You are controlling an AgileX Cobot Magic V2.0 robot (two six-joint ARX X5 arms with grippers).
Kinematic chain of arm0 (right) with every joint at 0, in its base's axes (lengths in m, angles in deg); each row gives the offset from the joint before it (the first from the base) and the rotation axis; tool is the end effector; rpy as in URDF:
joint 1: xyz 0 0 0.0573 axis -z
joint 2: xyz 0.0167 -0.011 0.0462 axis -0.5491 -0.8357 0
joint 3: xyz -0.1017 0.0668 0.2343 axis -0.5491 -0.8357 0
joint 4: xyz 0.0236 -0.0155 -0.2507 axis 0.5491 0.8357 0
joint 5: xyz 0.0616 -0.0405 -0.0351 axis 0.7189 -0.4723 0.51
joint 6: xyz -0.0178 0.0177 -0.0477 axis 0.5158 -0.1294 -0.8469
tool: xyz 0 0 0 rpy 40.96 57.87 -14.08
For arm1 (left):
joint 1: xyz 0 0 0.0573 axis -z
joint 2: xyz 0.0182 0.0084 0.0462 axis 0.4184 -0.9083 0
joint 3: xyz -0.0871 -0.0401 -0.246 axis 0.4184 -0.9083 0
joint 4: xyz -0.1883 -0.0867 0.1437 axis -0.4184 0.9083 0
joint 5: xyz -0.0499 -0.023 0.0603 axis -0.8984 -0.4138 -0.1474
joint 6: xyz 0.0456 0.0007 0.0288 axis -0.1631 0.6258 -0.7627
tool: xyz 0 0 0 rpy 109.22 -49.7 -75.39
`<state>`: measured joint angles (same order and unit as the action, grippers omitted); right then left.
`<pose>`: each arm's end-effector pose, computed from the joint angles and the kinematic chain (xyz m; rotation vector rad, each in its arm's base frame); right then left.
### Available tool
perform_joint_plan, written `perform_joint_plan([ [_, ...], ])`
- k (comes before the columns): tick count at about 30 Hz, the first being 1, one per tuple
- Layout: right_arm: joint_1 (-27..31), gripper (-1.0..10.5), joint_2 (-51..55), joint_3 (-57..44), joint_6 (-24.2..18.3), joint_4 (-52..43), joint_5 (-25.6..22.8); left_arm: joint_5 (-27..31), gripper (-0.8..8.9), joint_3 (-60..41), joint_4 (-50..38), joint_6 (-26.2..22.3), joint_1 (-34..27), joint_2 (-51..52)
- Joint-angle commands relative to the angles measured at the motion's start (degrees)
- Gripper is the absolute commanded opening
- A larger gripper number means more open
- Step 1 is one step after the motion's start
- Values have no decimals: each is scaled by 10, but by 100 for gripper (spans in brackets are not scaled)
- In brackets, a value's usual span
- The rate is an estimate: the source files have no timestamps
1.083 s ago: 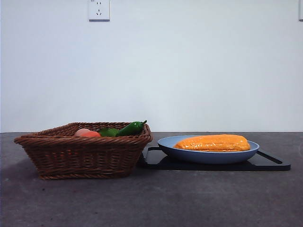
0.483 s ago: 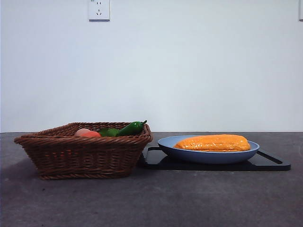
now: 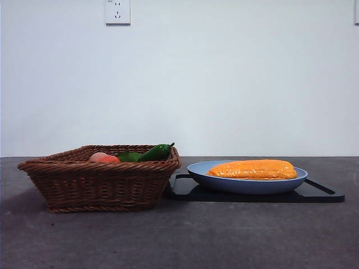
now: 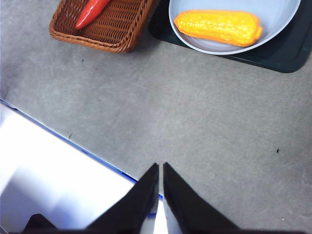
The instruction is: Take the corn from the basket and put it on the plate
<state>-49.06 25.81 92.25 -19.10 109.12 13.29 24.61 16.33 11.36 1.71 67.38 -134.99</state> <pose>0.0706 0.0317 0.3316 0.1442 0.9238 0.5953 0.1575 -0.1551 0.4081 0.2049 0.5204 -1.0001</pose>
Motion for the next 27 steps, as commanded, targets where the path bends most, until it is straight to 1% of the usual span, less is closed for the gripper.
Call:
perform_joint_plan([
  [1, -3, 3, -2, 4, 5, -6, 2, -1, 8, 5, -6, -75, -12, 27],
  [2, -3, 3, -2, 4, 5, -6, 2, -1, 8, -2, -15, -87, -27, 42],
  [5, -3, 3, -2, 4, 5, -8, 2, -1, 8, -46, -80, -89, -85, 97],
  [11, -3, 3, -2, 4, 5, -8, 2, 4, 8, -189, -214, -88, -218, 238],
  [15, -3, 3, -2, 4, 5, -8, 2, 50, 8, -304, -293, -80, -296, 346],
  [19, -3, 3, -1, 4, 5, -8, 2, 88, 8, -407, -325, -76, -338, 438],
  [23, -3, 3, -2, 4, 5, -8, 2, 123, 8, -506, -337, -42, -368, 522],
  [25, -3, 3, -1, 4, 5, -8, 2, 127, 8, -549, -337, -24, -378, 557],
  [27, -3, 3, -1, 4, 5, -8, 2, 127, 8, -592, -337, -17, -386, 588],
])
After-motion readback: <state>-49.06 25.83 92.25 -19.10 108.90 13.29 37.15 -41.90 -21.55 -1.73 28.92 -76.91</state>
